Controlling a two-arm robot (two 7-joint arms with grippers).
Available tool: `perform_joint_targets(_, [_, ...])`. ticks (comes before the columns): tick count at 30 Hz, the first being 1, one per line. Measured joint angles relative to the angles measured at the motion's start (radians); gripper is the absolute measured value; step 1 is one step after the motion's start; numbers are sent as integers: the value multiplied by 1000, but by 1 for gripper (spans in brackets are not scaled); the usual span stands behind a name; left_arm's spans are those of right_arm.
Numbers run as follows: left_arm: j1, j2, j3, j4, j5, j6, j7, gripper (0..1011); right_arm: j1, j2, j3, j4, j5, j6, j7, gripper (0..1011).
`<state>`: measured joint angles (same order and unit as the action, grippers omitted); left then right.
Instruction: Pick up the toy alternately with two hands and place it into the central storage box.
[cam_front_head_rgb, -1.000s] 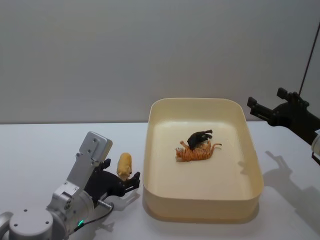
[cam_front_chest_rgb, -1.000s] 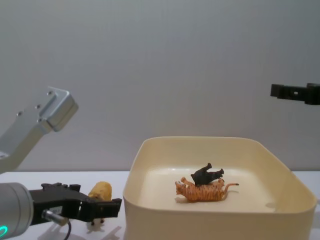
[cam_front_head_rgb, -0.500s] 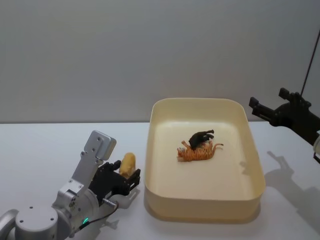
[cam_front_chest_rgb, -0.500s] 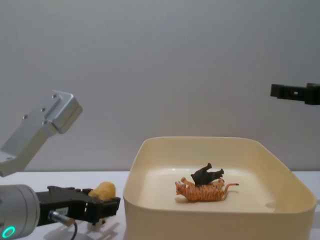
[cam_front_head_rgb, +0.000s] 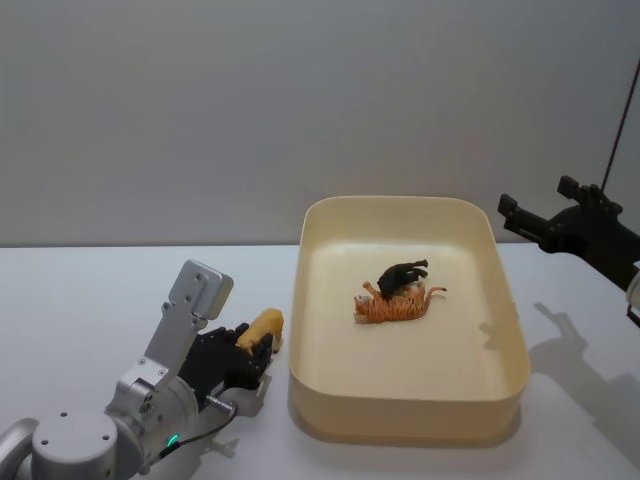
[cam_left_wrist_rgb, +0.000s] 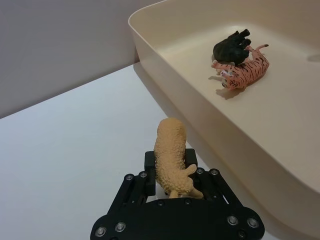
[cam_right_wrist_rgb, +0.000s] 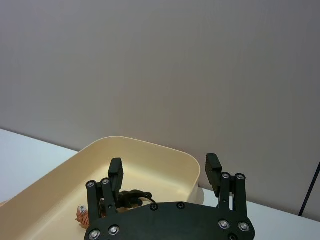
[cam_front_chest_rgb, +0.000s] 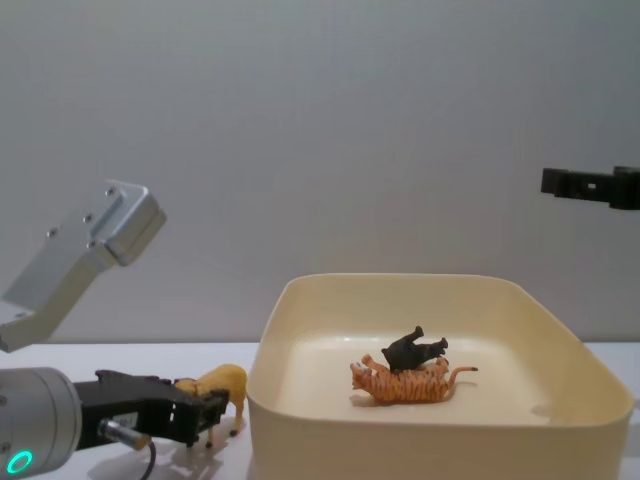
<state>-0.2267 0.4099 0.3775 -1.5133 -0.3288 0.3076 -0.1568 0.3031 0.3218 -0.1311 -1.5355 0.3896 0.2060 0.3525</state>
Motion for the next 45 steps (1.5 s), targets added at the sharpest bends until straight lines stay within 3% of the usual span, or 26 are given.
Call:
perform_joint_targets(7, [15, 6, -4, -36, 9, 6, 55, 318, 0, 0, 0, 0, 0, 0, 0, 1001])
perform_joint_targets(18, [52, 25, -19, -149, 30, 16, 195, 318, 0, 0, 0, 0, 0, 0, 0, 1001])
perform_joint_targets(24, [61, 33, -26, -202, 46, 10, 218, 318, 0, 0, 0, 0, 0, 0, 0, 1001])
perform_joint_targets(34, [46, 31, -31, -255, 77, -21, 177, 318, 0, 0, 0, 0, 0, 0, 0, 1001])
perform_joint_targets(45, [-14, -5, -26, -245, 98, -62, 45, 318, 0, 0, 0, 0, 0, 0, 0, 1001])
